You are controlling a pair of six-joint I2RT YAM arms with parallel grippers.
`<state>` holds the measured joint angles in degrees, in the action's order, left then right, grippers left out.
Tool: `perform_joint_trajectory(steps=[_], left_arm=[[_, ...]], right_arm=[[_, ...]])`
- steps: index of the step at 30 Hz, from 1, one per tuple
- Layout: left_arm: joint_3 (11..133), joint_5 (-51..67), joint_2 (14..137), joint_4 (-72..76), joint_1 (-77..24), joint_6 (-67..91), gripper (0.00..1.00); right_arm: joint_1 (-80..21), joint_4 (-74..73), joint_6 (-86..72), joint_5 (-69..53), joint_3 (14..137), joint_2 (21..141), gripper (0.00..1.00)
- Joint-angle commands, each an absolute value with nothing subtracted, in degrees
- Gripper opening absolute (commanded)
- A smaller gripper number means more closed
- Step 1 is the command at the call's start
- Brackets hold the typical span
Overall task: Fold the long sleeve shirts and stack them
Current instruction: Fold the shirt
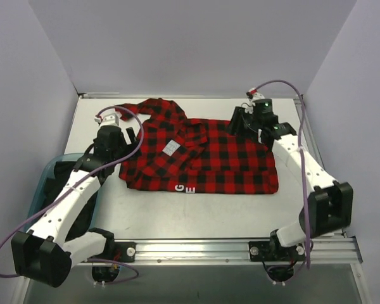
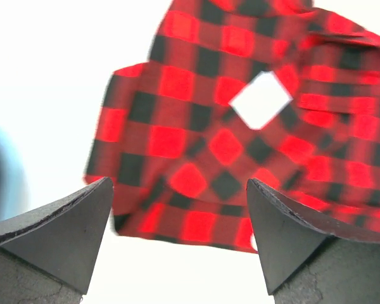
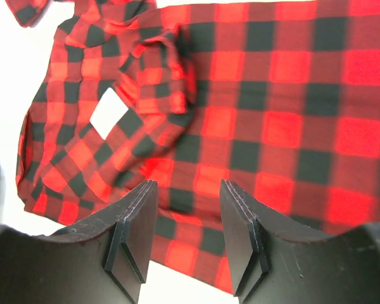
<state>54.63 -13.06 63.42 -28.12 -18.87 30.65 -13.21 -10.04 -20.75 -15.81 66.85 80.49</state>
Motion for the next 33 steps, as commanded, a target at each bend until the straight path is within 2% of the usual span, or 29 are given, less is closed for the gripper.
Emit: perform_joint_trajectory(steps=[1,5,11,20,23,26,27,28,33], left_arm=[[54.1,-17.3,64.0,-31.9,-17.4,22.8,0.95],[48.9,-18.3,62.8,-26.7,-16.5,22.5,0.95],[49.1,-18.5,63.0,-26.9,-14.7,22.5,0.95],[48.9,-17.3,62.6,-26.9,-13.9,22.8,0.96],[49.0,-16.9,62.6,-26.9,-13.6,22.9,0.96],[49.0,-16.5,62.7,-26.9,-13.3,22.9,0.95],[48.9,-16.5,62.8,-26.8,-13.2,22.9,0.95],[49.0,-16.4,62.8,-26.9,-13.1,22.9,0.95],[48.9,-15.7,62.8,-26.9,-12.8,23.1,0.96]], right_arm=[[-16.7,-14.2,-23.3,-11.4,73.2,88.5,0.44],[-19.6,-13.4,-27.5,-9.3,80.1,99.6,0.43],[-21.9,-12.3,-28.7,-11.0,88.7,111.9,0.41],[-22.6,-11.7,-29.4,-13.7,95.4,121.0,0.36],[-22.9,-11.4,-29.0,-15.2,97.3,122.8,0.29],[-23.2,-11.5,-28.7,-16.7,98.4,123.2,0.12],[-23.2,-11.9,-28.3,-17.0,99.3,123.1,0.03],[-23.3,-12.3,-28.1,-17.2,100.2,123.0,0.0],[-23.8,-15.7,-26.7,-20.4,106.8,119.5,0.0]])
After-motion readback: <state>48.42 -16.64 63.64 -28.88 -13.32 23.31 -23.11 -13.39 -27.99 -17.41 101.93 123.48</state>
